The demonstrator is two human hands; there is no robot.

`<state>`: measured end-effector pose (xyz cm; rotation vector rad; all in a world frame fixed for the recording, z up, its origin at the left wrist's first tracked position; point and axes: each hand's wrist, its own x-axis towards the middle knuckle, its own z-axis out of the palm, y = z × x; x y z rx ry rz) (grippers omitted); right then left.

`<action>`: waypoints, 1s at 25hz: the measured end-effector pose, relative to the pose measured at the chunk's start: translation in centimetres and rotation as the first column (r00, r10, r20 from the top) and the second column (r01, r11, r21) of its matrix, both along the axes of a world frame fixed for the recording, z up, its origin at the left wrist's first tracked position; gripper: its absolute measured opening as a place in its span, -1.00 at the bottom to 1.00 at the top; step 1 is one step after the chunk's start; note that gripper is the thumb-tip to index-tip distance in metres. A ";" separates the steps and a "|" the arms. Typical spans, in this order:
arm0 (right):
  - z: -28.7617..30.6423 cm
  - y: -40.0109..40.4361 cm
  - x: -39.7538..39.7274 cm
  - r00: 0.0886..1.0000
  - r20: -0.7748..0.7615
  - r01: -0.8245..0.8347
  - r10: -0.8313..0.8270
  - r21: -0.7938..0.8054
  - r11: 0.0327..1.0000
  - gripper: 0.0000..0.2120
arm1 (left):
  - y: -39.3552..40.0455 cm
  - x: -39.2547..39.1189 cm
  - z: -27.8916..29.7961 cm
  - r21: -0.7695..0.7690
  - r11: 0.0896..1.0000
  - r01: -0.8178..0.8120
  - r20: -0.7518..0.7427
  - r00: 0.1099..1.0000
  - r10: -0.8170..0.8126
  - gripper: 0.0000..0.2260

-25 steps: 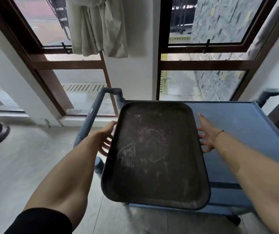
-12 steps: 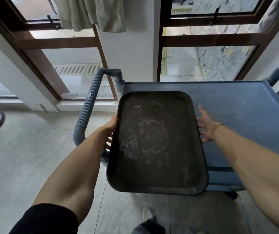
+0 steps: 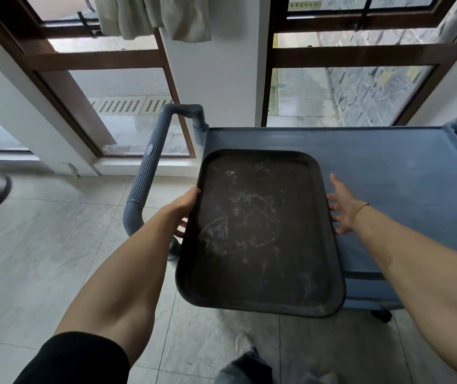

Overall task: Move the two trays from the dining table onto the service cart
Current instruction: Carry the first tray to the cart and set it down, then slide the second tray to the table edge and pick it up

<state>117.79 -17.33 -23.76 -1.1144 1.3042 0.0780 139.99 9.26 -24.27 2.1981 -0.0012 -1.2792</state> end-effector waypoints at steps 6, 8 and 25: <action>-0.2 -0.1 -0.2 1.000 -0.004 -0.023 0.023 -0.008 1.000 -0.40 | -0.4 0.0 -0.4 0.006 0.999 0.051 0.023 0.998 -0.051 -0.48; -0.4 -0.1 -0.3 1.000 -0.007 -0.028 0.028 -0.022 0.999 -0.40 | -0.4 -0.1 -0.5 0.016 0.998 0.061 0.038 0.997 -0.061 -0.48; 0.0 -0.4 1.4 0.721 -0.507 -0.686 0.473 -0.619 0.382 -0.31 | 1.5 -1.5 0.1 -0.010 0.996 0.084 0.528 0.847 -0.066 -0.38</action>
